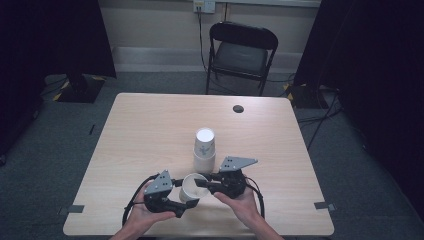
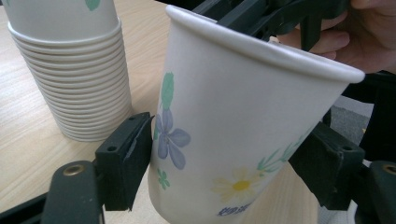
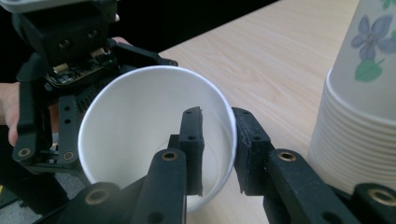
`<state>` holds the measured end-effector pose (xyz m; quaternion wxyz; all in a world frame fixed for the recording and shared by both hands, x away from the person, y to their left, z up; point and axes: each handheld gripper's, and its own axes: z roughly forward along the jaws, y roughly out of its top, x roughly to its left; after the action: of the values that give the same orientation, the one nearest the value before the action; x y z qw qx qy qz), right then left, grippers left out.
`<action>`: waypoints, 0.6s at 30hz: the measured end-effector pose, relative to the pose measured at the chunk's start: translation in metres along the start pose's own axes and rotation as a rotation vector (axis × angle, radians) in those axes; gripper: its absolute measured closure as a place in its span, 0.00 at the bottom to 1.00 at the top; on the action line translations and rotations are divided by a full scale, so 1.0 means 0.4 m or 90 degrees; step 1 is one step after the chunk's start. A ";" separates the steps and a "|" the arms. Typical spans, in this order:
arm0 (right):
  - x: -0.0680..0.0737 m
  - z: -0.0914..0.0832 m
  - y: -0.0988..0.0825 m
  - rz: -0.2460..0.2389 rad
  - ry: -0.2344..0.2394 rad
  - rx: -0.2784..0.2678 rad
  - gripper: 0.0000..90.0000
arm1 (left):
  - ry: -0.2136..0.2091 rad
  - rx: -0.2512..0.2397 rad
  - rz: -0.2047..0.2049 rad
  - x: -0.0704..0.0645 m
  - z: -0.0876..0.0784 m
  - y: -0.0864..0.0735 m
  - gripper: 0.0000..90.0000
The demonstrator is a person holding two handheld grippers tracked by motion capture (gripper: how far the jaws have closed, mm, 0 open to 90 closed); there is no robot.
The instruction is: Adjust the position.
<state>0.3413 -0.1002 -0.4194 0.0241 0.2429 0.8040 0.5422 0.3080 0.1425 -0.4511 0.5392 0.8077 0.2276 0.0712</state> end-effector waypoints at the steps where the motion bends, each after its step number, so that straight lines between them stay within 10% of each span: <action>1: 0.000 0.000 0.000 0.000 0.000 0.000 0.84 | -0.002 -0.001 0.001 0.000 0.000 0.000 0.28; 18: -0.001 0.006 0.000 0.019 0.009 0.017 0.96 | 0.039 0.015 0.100 -0.034 0.008 0.003 0.26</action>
<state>0.3425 -0.0982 -0.4206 0.0072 0.2514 0.8075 0.5335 0.2976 0.1332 -0.4496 0.5154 0.8267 0.1806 0.1353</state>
